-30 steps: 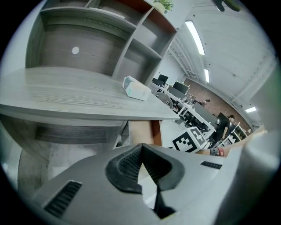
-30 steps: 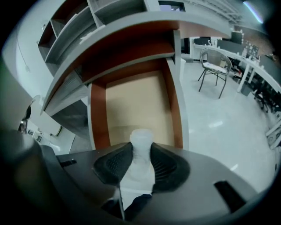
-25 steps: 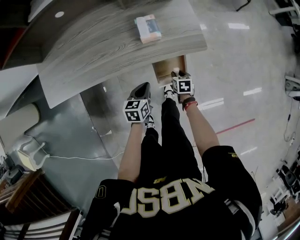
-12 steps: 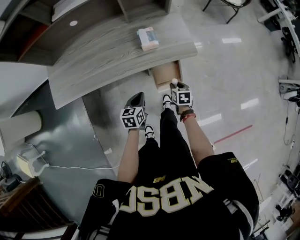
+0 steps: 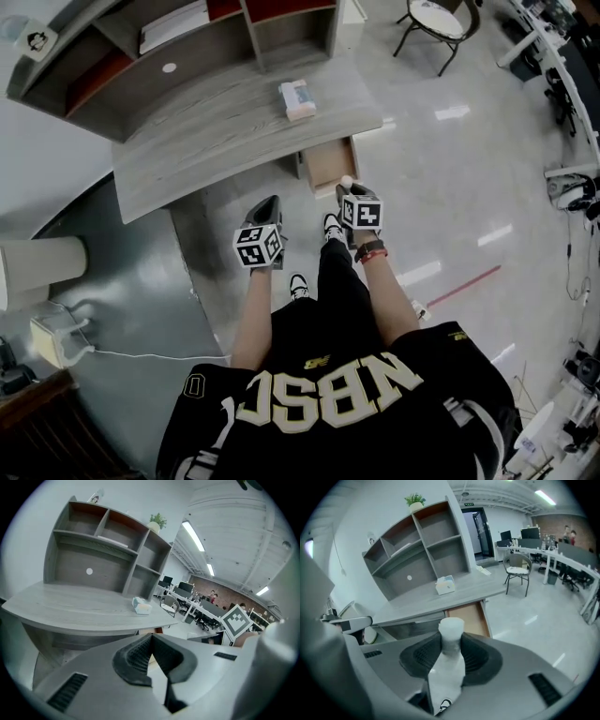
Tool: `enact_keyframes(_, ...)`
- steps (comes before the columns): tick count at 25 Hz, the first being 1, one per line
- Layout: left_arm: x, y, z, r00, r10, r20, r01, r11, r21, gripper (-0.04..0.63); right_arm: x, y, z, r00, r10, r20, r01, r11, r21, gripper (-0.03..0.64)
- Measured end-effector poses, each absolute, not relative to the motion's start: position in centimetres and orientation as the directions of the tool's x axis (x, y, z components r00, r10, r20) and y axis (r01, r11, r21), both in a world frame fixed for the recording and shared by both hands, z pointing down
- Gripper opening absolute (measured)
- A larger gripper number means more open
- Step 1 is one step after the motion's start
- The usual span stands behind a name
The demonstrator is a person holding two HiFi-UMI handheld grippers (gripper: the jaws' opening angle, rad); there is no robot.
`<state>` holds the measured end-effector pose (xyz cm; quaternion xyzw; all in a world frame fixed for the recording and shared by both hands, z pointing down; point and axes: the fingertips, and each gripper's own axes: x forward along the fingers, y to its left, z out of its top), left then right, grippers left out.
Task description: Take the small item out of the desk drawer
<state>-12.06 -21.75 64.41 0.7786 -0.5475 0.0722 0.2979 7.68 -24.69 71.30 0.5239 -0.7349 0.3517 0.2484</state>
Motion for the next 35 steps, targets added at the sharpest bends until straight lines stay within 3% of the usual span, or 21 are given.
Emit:
enact_keyframes(23,-15.5,-18.8,50.3,0.367,-0.915,0.166,-0.896,-0.3,0.329,0.012,3.9,-22.0,52.2,-0.375,-0.835,0.403,-0.927,0.336,-0.166,0.133)
enact_keyframes(30,-16.4,-18.0,45.0,0.327,-0.941,0.084,-0.937,-0.312,0.157,0.012,3.4,-21.6,47.4,-0.383,-0.87,0.31,-0.924,0.365,-0.118,0.133)
enact_keyframes(35,-16.8,-17.2,40.7,0.313,-0.95,-0.002,-0.943,-0.312,0.115,0.012,2.6,-20.7,43.9,-0.393,-0.888,0.238,-0.919,0.39,-0.065,0.133)
